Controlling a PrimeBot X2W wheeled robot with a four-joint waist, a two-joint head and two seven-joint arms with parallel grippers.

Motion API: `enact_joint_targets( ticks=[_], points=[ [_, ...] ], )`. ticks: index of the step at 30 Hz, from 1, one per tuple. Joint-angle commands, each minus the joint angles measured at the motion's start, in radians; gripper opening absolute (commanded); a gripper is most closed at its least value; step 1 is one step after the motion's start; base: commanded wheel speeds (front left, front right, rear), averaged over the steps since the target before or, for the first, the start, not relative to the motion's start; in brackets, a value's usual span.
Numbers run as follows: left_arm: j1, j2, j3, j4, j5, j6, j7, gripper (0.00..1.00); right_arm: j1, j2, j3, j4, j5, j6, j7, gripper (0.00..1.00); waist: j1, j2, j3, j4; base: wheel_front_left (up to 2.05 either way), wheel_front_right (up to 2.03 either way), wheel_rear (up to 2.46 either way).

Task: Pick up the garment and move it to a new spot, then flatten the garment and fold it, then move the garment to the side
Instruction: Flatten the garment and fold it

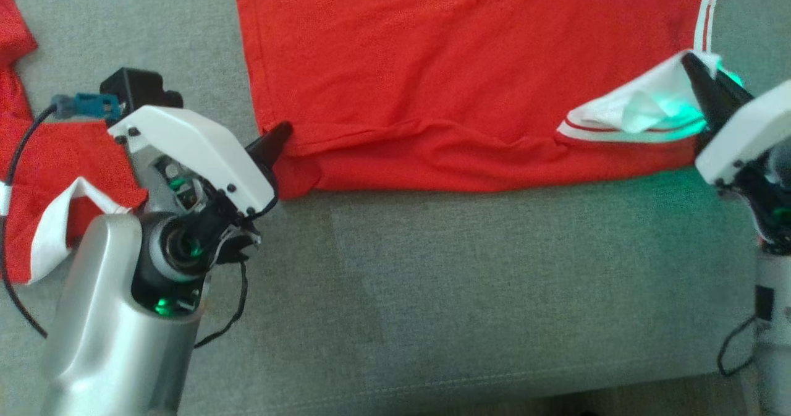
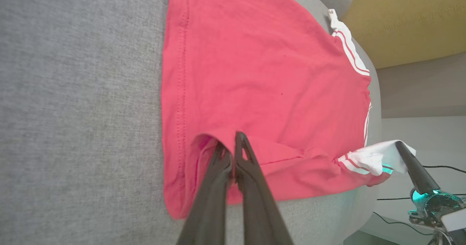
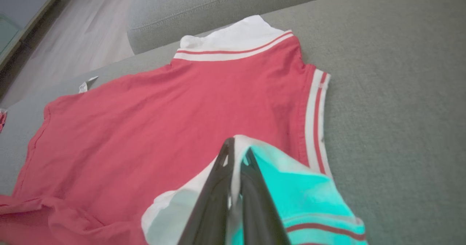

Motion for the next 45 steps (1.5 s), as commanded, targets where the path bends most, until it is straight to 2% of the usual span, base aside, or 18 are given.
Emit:
enact_joint_targets(
  ticks=[1, 2, 3, 8, 13, 18, 27, 40, 41, 42, 43, 44, 45],
  points=[
    [-0.034, 0.017, 0.043, -0.028, 0.005, -0.001, -0.006, 0.06, -0.028, -0.017, 0.027, -0.034, 0.006, -0.001, -0.018, 0.56, -0.0001, 0.0000, 0.001, -0.001, 0.00, 0.00, 0.00],
    [-0.034, 0.017, 0.041, -0.024, 0.007, -0.004, -0.010, 0.44, -0.033, -0.021, 0.038, -0.024, 0.015, -0.001, -0.033, 1.00, -0.0001, 0.0000, 0.002, -0.003, 0.00, 0.00, 0.00],
    [-0.023, 0.020, 0.037, -0.022, 0.009, -0.010, -0.013, 1.00, -0.039, -0.027, 0.041, -0.005, 0.021, -0.001, -0.064, 1.00, -0.0001, 0.0000, -0.002, -0.007, 0.00, 0.00, 0.00],
    [0.052, 0.055, 0.054, -0.085, 0.013, -0.037, -0.041, 1.00, 0.003, -0.066, 0.042, -0.032, 0.029, -0.001, -0.125, 1.00, -0.0001, 0.0000, -0.023, -0.022, 0.00, 0.00, 0.00],
    [0.158, 0.130, 0.010, -0.161, 0.074, -0.099, -0.074, 1.00, 0.152, -0.122, 0.046, -0.102, 0.003, -0.001, -0.090, 1.00, -0.0001, 0.0000, -0.032, -0.027, 0.00, 0.00, 0.00],
    [0.171, 0.178, -0.042, -0.135, 0.162, -0.145, -0.123, 1.00, 0.222, -0.142, 0.014, -0.103, -0.066, -0.001, -0.075, 1.00, -0.0001, 0.0000, -0.006, -0.032, 0.00, 0.00, 0.00],
    [0.117, 0.178, -0.077, -0.056, 0.208, -0.184, -0.171, 1.00, 0.148, -0.105, -0.017, -0.009, -0.115, -0.001, -0.061, 1.00, -0.0001, 0.0000, 0.029, -0.032, 0.00, 0.00, 0.00],
    [0.086, 0.154, -0.121, 0.043, 0.200, -0.224, -0.173, 1.00, 0.115, -0.117, 0.036, 0.073, -0.085, -0.001, -0.006, 1.00, -0.0001, 0.0000, 0.052, -0.019, 0.00, 0.00, 0.00],
    [0.087, 0.154, -0.128, 0.048, 0.197, -0.230, -0.167, 0.84, 0.116, -0.119, 0.041, 0.076, -0.079, -0.001, -0.001, 1.00, -0.0001, 0.0000, 0.052, -0.018, 0.00, 0.00, 0.00],
    [0.088, 0.154, -0.134, 0.051, 0.193, -0.236, -0.161, 0.43, 0.117, -0.121, 0.047, 0.079, -0.072, -0.001, 0.003, 1.00, -0.0001, 0.0000, 0.052, -0.018, 0.00, 0.00, 0.00],
    [0.089, 0.152, -0.139, 0.053, 0.189, -0.242, -0.158, 0.00, 0.117, -0.122, 0.050, 0.082, -0.063, -0.001, 0.006, 0.89, -0.0001, 0.0000, 0.051, -0.018, 0.00, 0.00, 0.00],
    [0.090, 0.151, -0.147, 0.055, 0.185, -0.251, -0.154, 0.00, 0.117, -0.121, 0.051, 0.085, -0.052, -0.001, 0.009, 0.40, -0.0001, 0.0000, 0.049, -0.017, 0.00, 0.00, 0.00],
    [0.092, 0.152, -0.155, 0.056, 0.184, -0.260, -0.151, 0.00, 0.118, -0.121, 0.053, 0.088, -0.041, -0.001, 0.011, 0.00, -0.0001, 0.0000, 0.045, -0.016, 0.00, 0.00, 0.00]
  ],
)
